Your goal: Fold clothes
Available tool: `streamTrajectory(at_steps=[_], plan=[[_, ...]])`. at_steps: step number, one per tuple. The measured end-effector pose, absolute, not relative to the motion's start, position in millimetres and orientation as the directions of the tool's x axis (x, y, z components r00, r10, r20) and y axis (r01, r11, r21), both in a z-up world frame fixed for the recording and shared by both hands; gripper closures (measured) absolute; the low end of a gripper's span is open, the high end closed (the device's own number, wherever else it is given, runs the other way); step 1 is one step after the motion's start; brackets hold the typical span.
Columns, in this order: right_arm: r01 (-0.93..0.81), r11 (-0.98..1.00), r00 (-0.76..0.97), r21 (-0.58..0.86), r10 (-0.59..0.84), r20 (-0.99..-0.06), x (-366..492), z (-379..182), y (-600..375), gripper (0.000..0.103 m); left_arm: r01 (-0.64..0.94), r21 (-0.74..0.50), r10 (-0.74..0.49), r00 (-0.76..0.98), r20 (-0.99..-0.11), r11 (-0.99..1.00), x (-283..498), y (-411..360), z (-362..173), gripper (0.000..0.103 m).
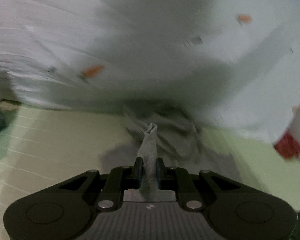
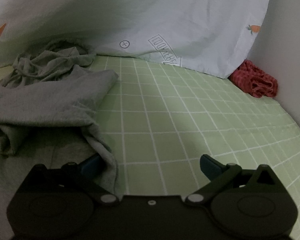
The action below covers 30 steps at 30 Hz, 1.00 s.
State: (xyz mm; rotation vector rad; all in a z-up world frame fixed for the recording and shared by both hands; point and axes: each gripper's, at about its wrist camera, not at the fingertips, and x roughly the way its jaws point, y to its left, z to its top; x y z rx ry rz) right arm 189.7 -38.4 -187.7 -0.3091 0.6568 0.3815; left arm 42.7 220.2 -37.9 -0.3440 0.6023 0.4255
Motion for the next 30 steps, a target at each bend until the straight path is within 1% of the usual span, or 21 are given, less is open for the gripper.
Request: streamTrajectory(at_steps=[1,3,5,7,9,12,14,15,16,17,21,23,26,30], plan=[[-0.436,0.887,0.726,-0.154,0.245,-0.642,190,-188,-39,0.000,-0.468,-0.198,0.256,0.736,-0.626,0.861,47,218,-44,0.088],[-0.435,0.888,0.724,-0.148,0.248,-0.644,190,-188,-40,0.000,-0.455,-0.228,0.206,0.722,-0.661,0.861,54,214,-56,0.084],[-0.437,0.888,0.722,-0.145,0.250,-0.646,190,-188,-40,0.000,-0.448,-0.258,0.162,0.707,-0.689,0.856,58,213,-67,0.083],[-0.439,0.887,0.720,-0.144,0.251,-0.647,190,-187,-41,0.000,-0.448,-0.280,0.126,0.686,-0.716,0.849,59,213,-78,0.079],[-0.441,0.886,0.717,-0.143,0.252,-0.650,189,-187,-41,0.000,-0.450,-0.304,0.083,0.659,-0.747,0.840,61,213,-89,0.066],[-0.443,0.886,0.705,-0.139,0.248,-0.665,190,-185,-41,0.000,-0.445,-0.314,0.054,0.641,-0.765,0.838,60,213,-97,0.065],[-0.447,0.884,0.697,-0.138,0.247,-0.674,189,-181,-41,0.000,-0.436,-0.327,0.037,0.645,-0.763,0.838,57,213,-96,0.058],[-0.451,0.883,0.695,-0.131,0.255,-0.673,187,-177,-41,0.000,-0.431,-0.344,0.024,0.651,-0.758,0.834,55,214,-95,0.051],[-0.457,0.882,0.694,-0.118,0.270,-0.668,185,-172,-41,0.000,-0.433,-0.359,0.014,0.655,-0.755,0.827,52,215,-93,0.046],[-0.462,0.881,0.694,-0.103,0.287,-0.660,183,-165,-41,0.000,-0.437,-0.368,0.015,0.661,-0.751,0.821,48,215,-91,0.039],[-0.489,0.872,0.697,-0.023,0.375,-0.611,178,-135,-38,0.000,-0.461,-0.394,0.029,0.678,-0.734,0.795,30,222,-82,0.037],[-0.520,0.854,0.683,0.026,0.434,-0.588,178,-122,-31,0.000,-0.503,-0.375,0.074,0.667,-0.741,0.779,21,229,-81,0.036],[-0.585,0.798,0.606,0.142,0.547,-0.578,182,-108,-15,0.000,-0.576,-0.318,0.155,0.626,-0.765,0.753,11,239,-84,0.036],[-0.646,0.690,0.431,0.327,0.683,-0.590,191,-111,17,0.001,-0.655,-0.261,0.223,0.560,-0.798,0.709,3,253,-94,0.036]])
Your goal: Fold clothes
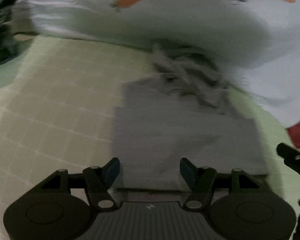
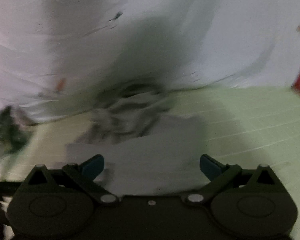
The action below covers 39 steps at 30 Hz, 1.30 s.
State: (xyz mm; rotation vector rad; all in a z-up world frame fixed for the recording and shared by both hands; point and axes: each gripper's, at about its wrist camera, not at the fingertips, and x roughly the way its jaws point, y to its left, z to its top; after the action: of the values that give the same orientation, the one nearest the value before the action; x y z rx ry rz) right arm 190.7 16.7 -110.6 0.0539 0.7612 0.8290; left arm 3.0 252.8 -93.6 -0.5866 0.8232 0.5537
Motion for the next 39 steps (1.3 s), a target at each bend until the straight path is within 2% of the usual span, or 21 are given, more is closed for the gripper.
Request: streamTrajectory(at_steps=[2,7,8,9,13,15,16,23,28,35,38,39], plan=[[-0.645,0.647,0.345,0.407,0.721,-0.600,195,-118,32,0.003,-0.672,-0.259,0.231,0.548,-0.804,0.694,2,257,-98,0.036],[-0.637,0.584,0.187,0.503,0.750,-0.634,196,-140,65,0.022,-0.686,-0.249,0.234,0.530,-0.815,0.684,2,260,-107,0.036],[-0.633,0.581,0.167,0.511,0.747,-0.643,195,-145,70,0.031,-0.686,-0.250,0.233,0.529,-0.816,0.683,2,260,-109,0.036],[-0.629,0.581,0.151,0.518,0.744,-0.651,194,-150,74,0.045,-0.686,-0.251,0.231,0.529,-0.817,0.683,1,260,-110,0.036],[-0.643,0.560,0.106,0.522,0.740,-0.664,193,-158,87,0.071,-0.687,-0.254,0.227,0.527,-0.819,0.680,0,262,-112,0.036],[-0.655,0.550,0.094,0.518,0.739,-0.667,194,-157,92,0.091,-0.688,-0.254,0.228,0.528,-0.818,0.680,0,262,-112,0.036],[-0.661,0.547,0.094,0.515,0.741,-0.665,194,-156,93,0.097,-0.689,-0.252,0.232,0.528,-0.817,0.679,1,262,-111,0.036],[-0.715,0.476,0.140,0.512,0.816,-0.561,198,-118,86,0.100,-0.666,-0.232,0.283,0.570,-0.771,0.709,14,258,-85,0.036],[-0.693,0.532,0.259,0.487,0.814,-0.520,212,-92,59,0.100,-0.614,-0.163,0.305,0.585,-0.752,0.772,37,250,-76,0.036],[-0.633,0.681,0.386,0.368,0.690,-0.612,234,-112,25,0.100,-0.537,0.002,0.331,0.517,-0.789,0.843,66,231,-98,0.036],[-0.608,0.724,0.390,0.324,0.629,-0.673,240,-137,18,0.099,-0.550,-0.031,0.304,0.507,-0.806,0.835,61,235,-108,0.034],[-0.597,0.733,0.382,0.326,0.617,-0.688,241,-146,16,0.099,-0.566,-0.055,0.294,0.506,-0.811,0.823,58,238,-111,0.030]])
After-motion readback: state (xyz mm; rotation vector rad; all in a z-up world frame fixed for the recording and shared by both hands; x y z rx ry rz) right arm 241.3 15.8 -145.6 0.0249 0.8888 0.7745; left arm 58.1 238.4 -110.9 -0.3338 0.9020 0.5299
